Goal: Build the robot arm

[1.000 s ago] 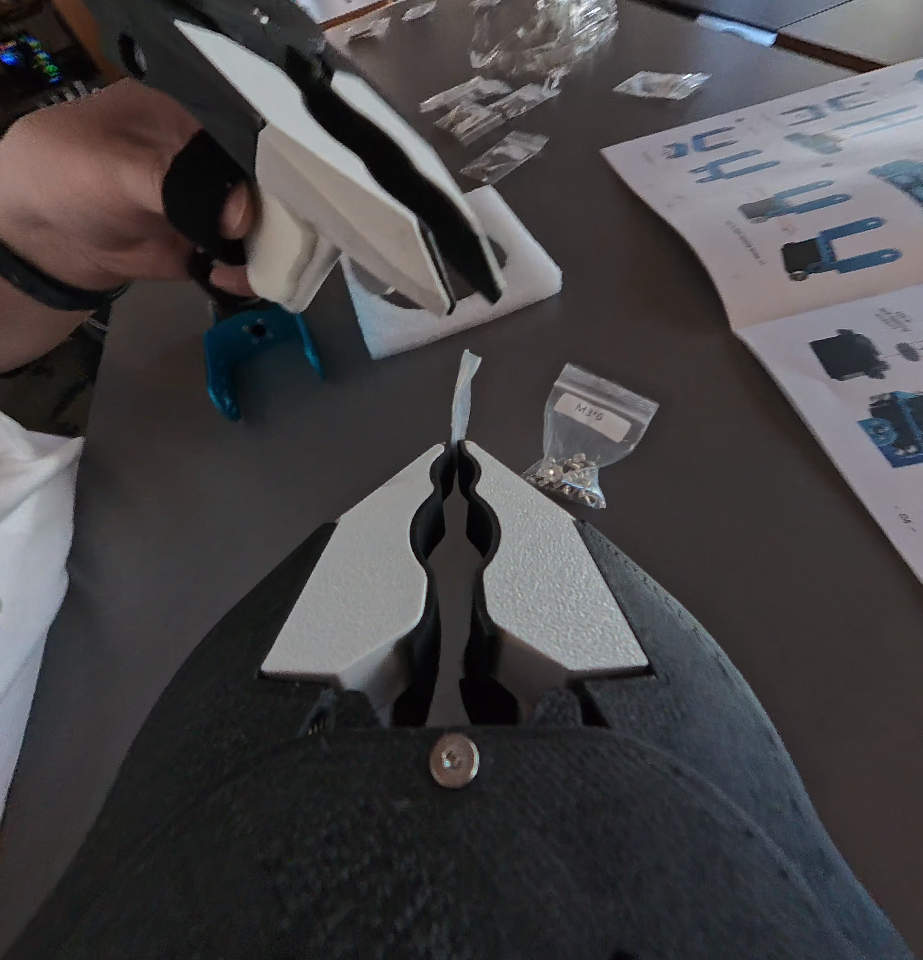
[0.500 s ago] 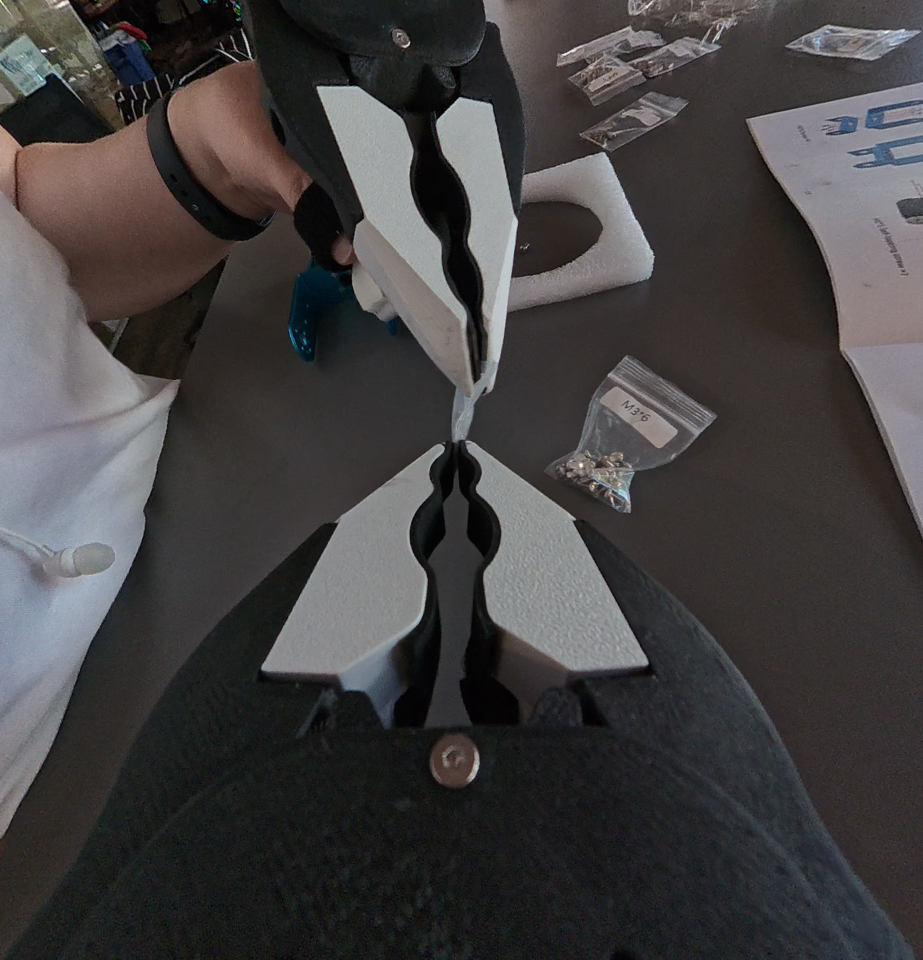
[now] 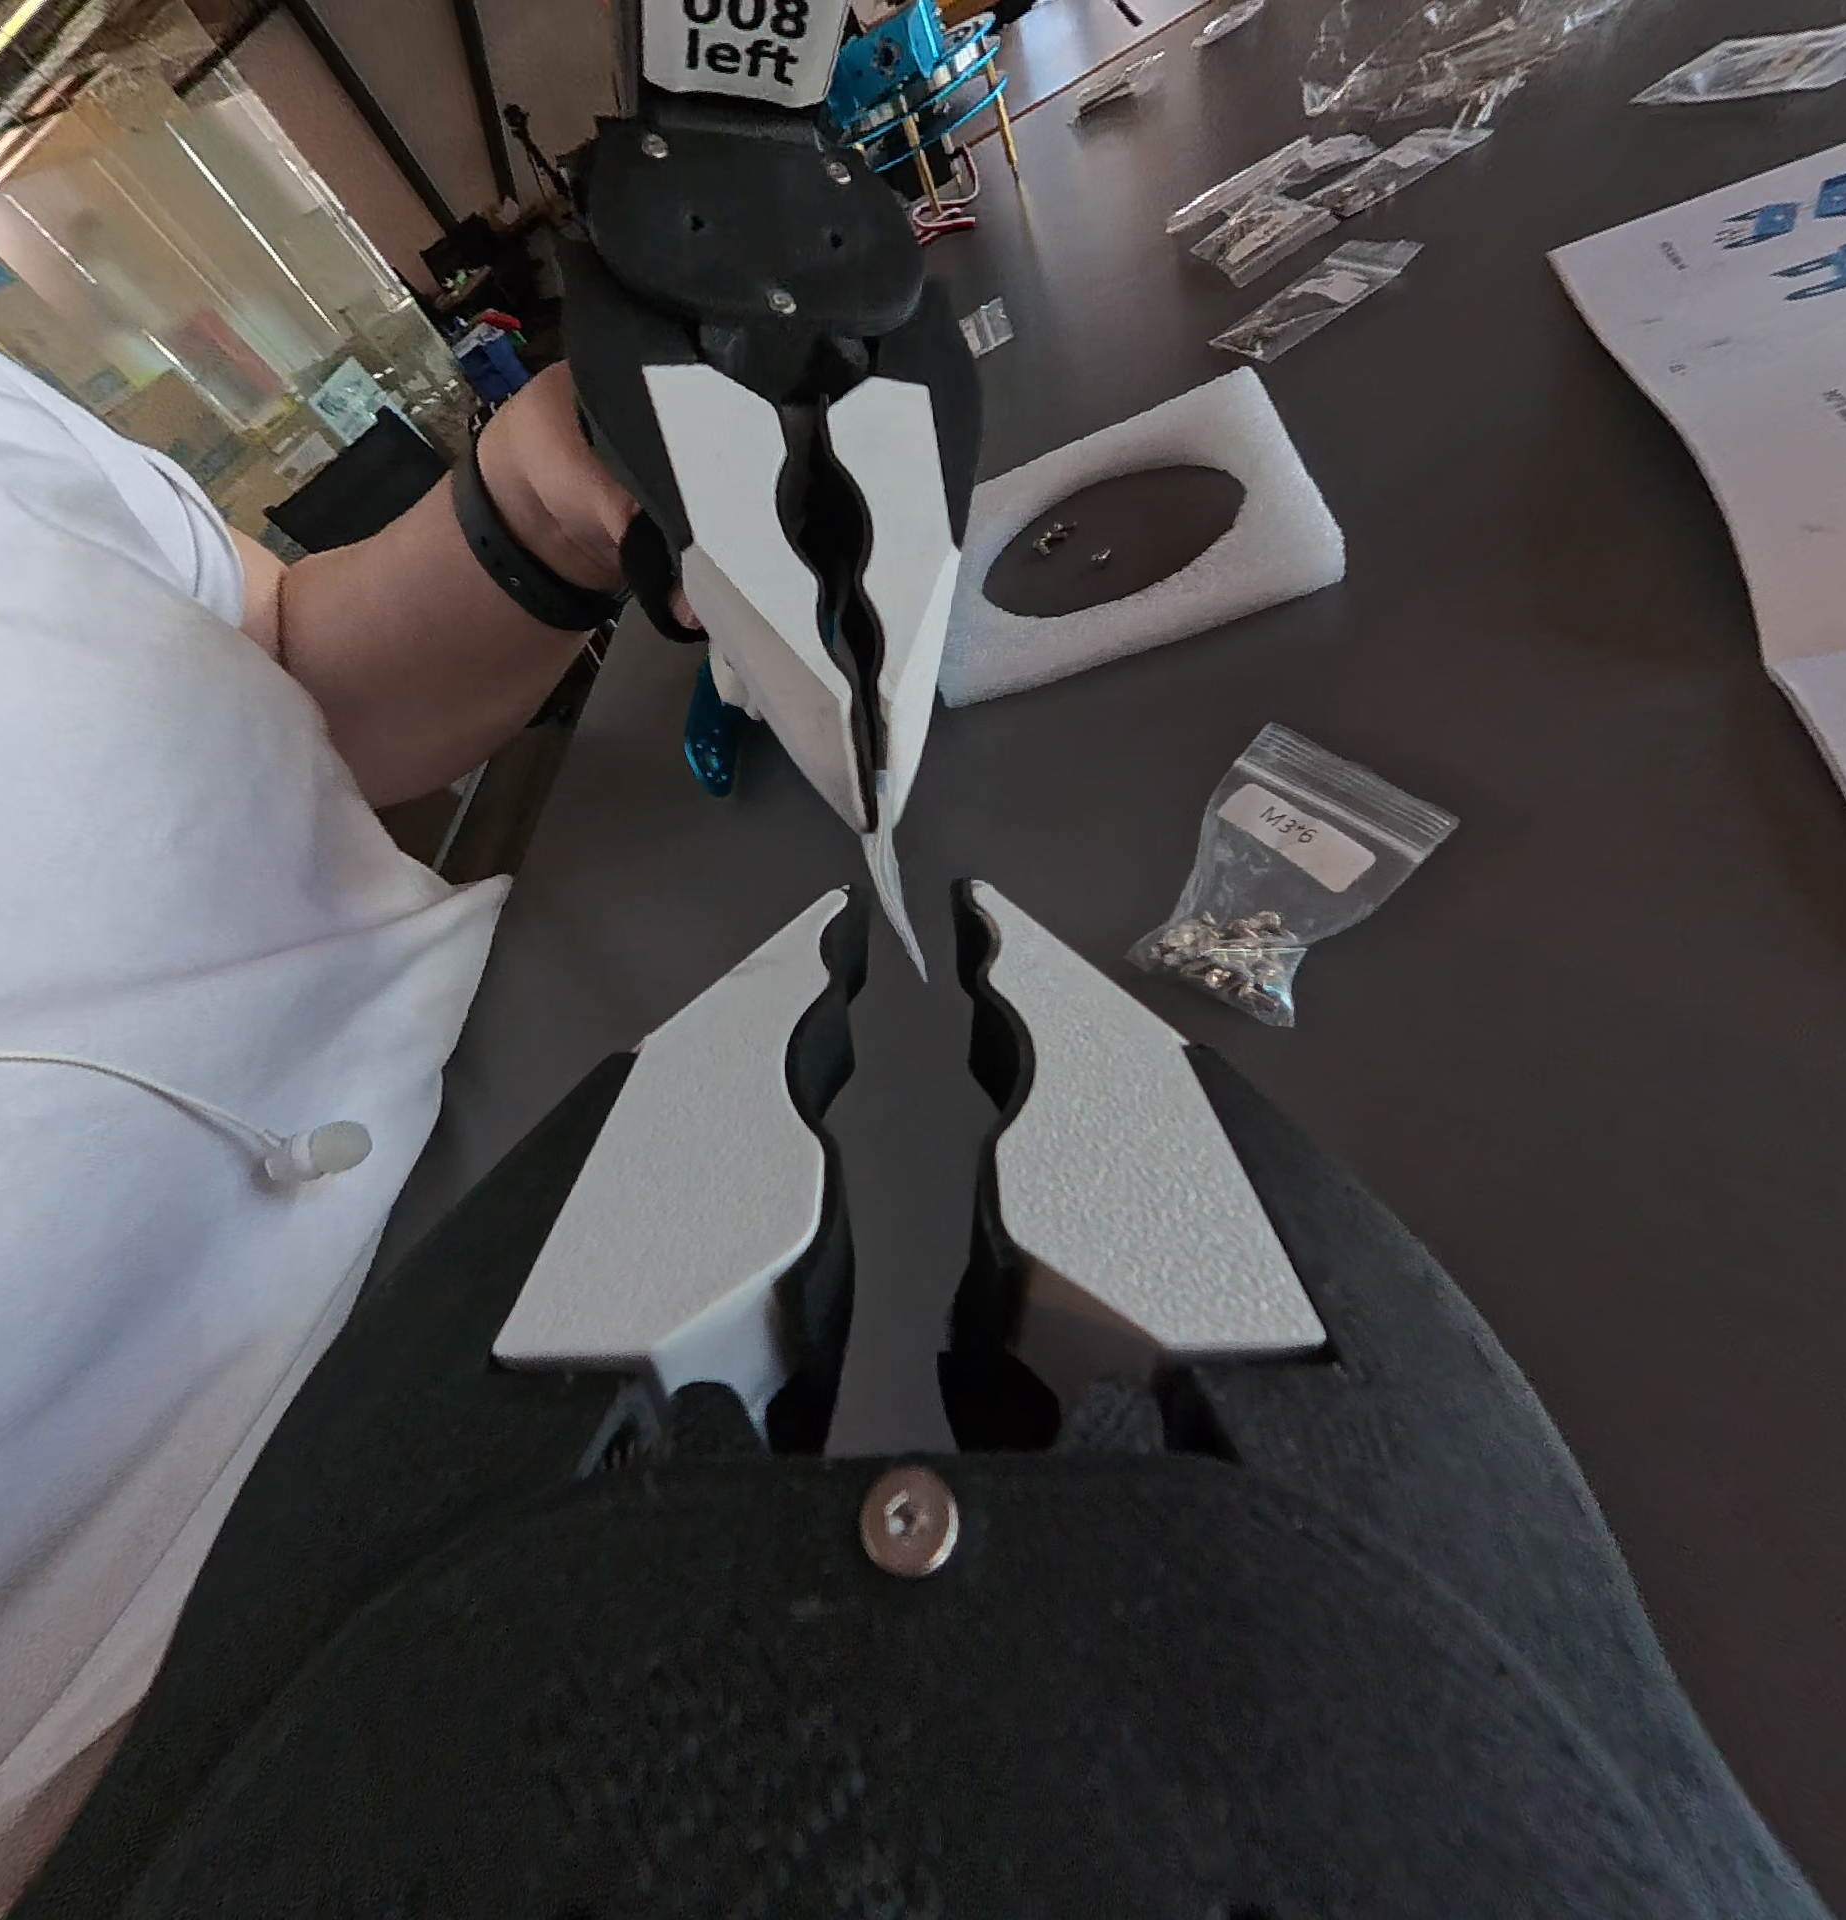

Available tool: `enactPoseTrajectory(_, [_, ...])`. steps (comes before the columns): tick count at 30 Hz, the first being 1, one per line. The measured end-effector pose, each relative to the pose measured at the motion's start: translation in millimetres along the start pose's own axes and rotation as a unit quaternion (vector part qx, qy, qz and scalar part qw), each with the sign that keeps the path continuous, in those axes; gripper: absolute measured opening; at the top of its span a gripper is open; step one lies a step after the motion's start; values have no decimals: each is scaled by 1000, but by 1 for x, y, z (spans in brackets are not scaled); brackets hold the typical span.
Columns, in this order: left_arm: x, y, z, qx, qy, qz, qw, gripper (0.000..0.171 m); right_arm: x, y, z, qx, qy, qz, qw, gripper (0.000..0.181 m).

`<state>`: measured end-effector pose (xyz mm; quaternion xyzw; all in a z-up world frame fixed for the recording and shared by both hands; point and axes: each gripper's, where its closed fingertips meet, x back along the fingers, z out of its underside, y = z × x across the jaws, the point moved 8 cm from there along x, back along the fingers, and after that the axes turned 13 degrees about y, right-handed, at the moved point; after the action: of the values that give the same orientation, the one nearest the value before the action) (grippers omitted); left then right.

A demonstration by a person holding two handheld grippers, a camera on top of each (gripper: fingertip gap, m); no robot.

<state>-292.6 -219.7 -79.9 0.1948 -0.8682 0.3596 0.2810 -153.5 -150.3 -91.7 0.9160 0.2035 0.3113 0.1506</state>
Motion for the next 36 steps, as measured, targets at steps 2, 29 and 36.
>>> enactPoseTrajectory(2, [-3, -1, 0, -6, 10, -3, 1000, 0, 0, 3, 0, 5, -1, -19, 1000, 6])
enactPoseTrajectory(29, [40, -38, 38, 33, -74, -152, 985, 7, -7, -3, 4, -62, 18, -11, 998, 0])
enactPoseTrajectory(36, [32, -36, 42, 104, -151, -148, 972, 0, -24, 8, -6, -76, -15, -42, 996, 0])
